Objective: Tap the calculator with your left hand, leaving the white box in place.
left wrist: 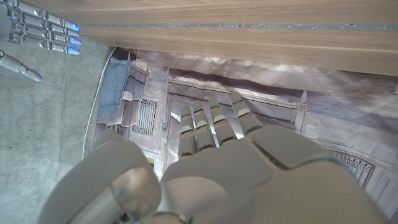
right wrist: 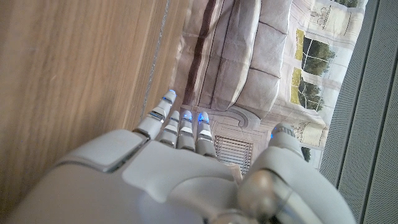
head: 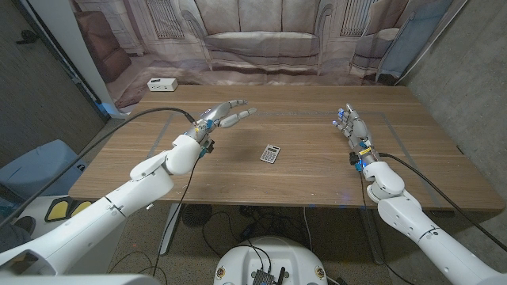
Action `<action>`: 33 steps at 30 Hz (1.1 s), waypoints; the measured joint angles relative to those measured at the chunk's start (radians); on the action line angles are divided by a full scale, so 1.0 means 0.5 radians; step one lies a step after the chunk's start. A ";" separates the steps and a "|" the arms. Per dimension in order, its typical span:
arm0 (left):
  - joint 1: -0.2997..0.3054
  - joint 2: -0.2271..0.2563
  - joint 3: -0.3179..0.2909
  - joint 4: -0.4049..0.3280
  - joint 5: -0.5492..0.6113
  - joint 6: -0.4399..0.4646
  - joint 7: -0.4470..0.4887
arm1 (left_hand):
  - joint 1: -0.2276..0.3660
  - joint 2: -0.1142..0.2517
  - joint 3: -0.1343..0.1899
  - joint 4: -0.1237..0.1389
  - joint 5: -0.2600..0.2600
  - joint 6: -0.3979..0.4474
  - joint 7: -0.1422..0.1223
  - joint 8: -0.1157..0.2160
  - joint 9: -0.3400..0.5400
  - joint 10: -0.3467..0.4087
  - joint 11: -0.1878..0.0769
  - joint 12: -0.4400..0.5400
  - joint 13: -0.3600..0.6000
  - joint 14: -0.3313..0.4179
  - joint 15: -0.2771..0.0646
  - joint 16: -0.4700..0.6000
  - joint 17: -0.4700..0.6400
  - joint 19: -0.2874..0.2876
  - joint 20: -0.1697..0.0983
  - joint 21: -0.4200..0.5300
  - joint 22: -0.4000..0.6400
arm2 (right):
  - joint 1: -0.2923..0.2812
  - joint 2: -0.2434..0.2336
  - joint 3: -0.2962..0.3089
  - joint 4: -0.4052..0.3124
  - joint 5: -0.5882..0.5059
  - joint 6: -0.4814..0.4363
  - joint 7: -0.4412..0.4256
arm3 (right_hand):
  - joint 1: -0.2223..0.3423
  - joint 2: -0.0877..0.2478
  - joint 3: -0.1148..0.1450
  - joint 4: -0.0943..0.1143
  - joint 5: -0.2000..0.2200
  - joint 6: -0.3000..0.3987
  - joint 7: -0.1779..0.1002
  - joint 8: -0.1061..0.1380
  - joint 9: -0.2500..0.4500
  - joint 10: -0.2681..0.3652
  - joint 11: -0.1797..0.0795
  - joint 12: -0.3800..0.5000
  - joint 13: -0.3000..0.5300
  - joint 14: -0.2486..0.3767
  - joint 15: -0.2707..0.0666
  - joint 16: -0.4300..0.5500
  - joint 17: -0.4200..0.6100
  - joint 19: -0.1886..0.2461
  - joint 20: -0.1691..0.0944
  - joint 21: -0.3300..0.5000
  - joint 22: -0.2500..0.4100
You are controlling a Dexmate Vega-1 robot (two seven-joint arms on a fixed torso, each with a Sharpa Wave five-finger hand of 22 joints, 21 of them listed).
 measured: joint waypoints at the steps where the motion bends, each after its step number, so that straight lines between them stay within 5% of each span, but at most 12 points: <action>1: 0.004 0.000 -0.007 0.009 -0.021 -0.016 0.008 | 0.000 0.000 0.000 0.000 0.000 0.000 0.000 0.000 0.000 -0.010 0.010 0.000 0.000 -0.009 0.009 0.000 0.000 0.008 -0.021 0.000 0.000 | 0.000 0.000 -0.002 0.000 0.000 0.000 0.000 | 0.000 0.000 0.000 0.000 0.000 0.000 0.000 0.000 0.000 0.000 0.000 0.000 0.000 0.000 0.000 0.000 0.000 0.000 0.000 0.000 0.000; 9: 0.021 -0.013 -0.040 0.076 -0.164 -0.153 0.042 | 0.000 0.000 0.000 0.000 0.000 -0.039 0.082 -0.018 0.000 -0.050 0.050 -0.017 -0.005 -0.042 0.042 -0.010 0.000 0.053 -0.116 0.000 -0.005 | -0.001 0.000 -0.004 -0.001 -0.004 0.002 0.001 | 0.000 0.000 0.000 0.000 0.000 0.000 0.000 0.000 0.000 0.011 0.011 0.000 0.000 0.000 0.000 0.000 0.000 0.011 0.011 0.000 0.000; 33: 0.063 -0.159 -0.137 0.437 -0.848 -0.756 -0.114 | 0.019 -0.019 0.009 -0.009 0.000 -0.082 0.125 -0.018 0.000 -0.049 0.048 -0.024 -0.005 -0.051 0.051 -0.010 -0.005 0.053 -0.116 0.000 -0.005 | -0.019 -0.036 -0.014 -0.027 -0.048 0.032 0.027 | -0.006 -0.006 -0.007 -0.007 0.000 0.000 0.000 0.000 0.000 0.029 0.015 0.000 0.000 0.018 -0.018 0.000 0.000 0.032 -0.011 0.000 0.000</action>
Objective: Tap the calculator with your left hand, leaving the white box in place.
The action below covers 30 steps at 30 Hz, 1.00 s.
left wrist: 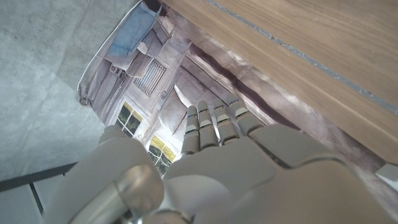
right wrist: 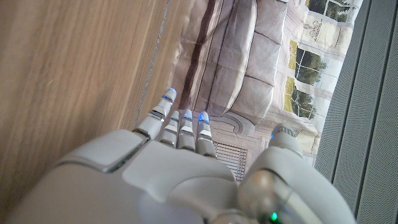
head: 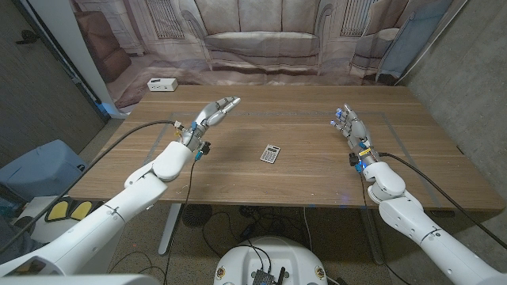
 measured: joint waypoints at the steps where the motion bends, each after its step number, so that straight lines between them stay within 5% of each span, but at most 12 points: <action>1: 0.000 0.000 0.000 0.000 -0.022 -0.013 -0.011 | 0.000 0.000 0.000 0.000 0.000 0.000 0.000 0.000 0.000 0.000 0.000 0.000 0.000 0.000 0.000 0.000 0.000 0.000 0.000 -0.001 0.000 | 0.001 0.000 -0.001 0.001 0.000 0.000 0.000 | -0.005 -0.005 0.000 0.000 0.000 -0.001 0.001 0.000 0.000 0.000 0.000 0.000 0.000 0.000 0.000 0.000 0.000 0.000 0.000 0.000 0.000; 30: -0.019 -0.160 -0.015 0.302 -0.628 -0.111 -0.306 | 0.008 -0.008 -0.006 -0.006 0.000 -0.014 0.014 -0.007 0.000 -0.023 0.008 0.000 0.000 -0.017 0.016 0.000 0.006 -0.021 0.021 -0.024 0.000 | 0.074 0.021 -0.059 0.034 -0.084 0.008 0.008 | -0.005 -0.005 -0.009 0.008 0.000 -0.007 0.007 -0.009 0.000 0.000 0.000 0.000 0.000 0.000 0.000 0.000 -0.004 0.000 0.000 0.000 0.000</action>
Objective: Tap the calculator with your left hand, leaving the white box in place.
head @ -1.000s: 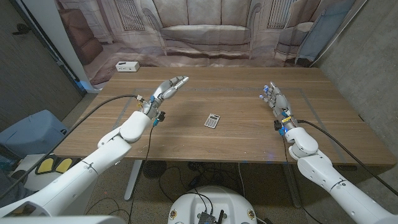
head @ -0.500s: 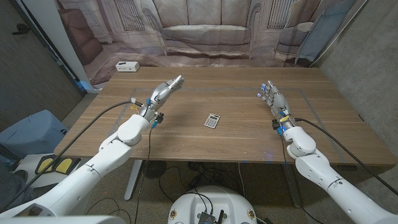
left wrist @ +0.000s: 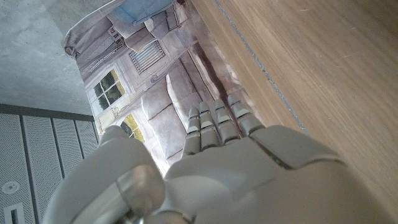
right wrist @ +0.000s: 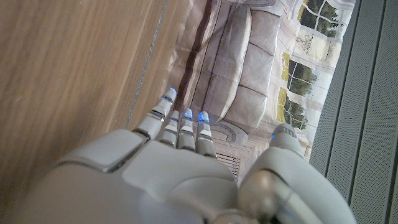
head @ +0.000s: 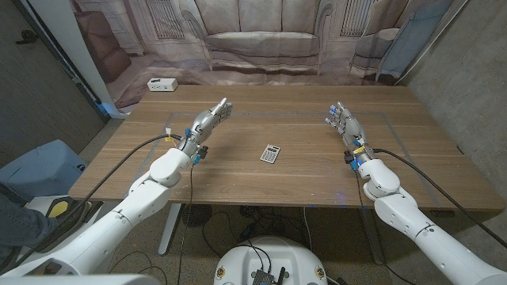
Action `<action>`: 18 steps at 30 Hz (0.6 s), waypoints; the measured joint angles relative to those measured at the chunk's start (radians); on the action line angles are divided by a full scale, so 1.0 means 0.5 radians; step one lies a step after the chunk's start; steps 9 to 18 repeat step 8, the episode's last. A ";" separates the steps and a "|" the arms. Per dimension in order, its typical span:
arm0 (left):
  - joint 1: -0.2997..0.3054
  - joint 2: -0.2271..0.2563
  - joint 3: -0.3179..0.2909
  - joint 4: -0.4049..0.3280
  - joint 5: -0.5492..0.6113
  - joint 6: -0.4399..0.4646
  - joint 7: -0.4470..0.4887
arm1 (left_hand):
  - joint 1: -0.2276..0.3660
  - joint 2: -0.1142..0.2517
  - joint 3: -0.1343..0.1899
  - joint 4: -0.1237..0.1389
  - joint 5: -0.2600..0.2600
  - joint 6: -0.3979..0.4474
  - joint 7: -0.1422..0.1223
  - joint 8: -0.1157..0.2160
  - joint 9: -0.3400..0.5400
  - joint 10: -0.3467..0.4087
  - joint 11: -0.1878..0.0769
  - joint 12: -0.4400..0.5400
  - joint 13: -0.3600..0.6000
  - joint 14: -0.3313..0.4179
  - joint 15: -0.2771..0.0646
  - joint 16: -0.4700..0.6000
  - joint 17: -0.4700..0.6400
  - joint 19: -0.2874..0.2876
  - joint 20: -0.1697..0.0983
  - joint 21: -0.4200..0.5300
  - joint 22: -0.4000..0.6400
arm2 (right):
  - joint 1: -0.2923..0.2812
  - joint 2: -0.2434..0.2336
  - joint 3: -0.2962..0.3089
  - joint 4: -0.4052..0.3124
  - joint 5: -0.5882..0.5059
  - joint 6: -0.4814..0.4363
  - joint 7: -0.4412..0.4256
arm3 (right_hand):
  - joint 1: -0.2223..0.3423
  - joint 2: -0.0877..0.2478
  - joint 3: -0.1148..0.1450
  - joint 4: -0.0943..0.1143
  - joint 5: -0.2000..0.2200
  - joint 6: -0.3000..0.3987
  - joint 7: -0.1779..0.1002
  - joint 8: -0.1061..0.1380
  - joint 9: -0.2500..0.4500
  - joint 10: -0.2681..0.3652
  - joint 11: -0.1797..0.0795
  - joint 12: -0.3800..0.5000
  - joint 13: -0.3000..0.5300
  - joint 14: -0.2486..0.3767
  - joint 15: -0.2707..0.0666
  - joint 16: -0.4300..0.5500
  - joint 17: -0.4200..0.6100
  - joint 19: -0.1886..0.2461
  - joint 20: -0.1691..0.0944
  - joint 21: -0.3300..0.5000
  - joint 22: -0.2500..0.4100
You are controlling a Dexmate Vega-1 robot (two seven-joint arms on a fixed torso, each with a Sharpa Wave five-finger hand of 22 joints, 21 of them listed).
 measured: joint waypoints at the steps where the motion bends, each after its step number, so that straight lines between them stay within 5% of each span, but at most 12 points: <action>1: -0.001 -0.005 0.000 0.008 -0.018 0.000 -0.010 | 0.000 0.000 0.000 0.000 0.000 0.000 0.000 0.000 0.000 0.000 0.000 0.000 0.000 0.000 0.000 0.000 0.000 0.000 0.000 -0.008 0.000 | 0.000 -0.001 0.000 -0.001 0.000 -0.001 0.000 | 0.000 0.000 0.000 0.000 0.000 0.000 0.000 0.000 0.000 0.000 0.000 0.000 0.000 0.000 0.000 0.000 0.000 0.000 0.000 0.000 0.000; 18: -0.014 -0.030 0.002 0.058 -0.093 -0.011 -0.055 | 0.000 0.000 0.000 0.000 0.000 0.000 0.000 0.000 0.000 0.000 0.000 0.000 0.000 0.000 0.000 0.000 0.000 0.000 0.000 -0.010 0.000 | -0.004 -0.010 0.000 -0.017 0.002 -0.023 -0.015 | 0.000 0.000 0.000 0.000 0.000 0.000 0.000 0.000 0.000 0.000 0.000 0.000 0.000 0.000 0.000 0.000 0.000 0.000 0.000 0.000 0.000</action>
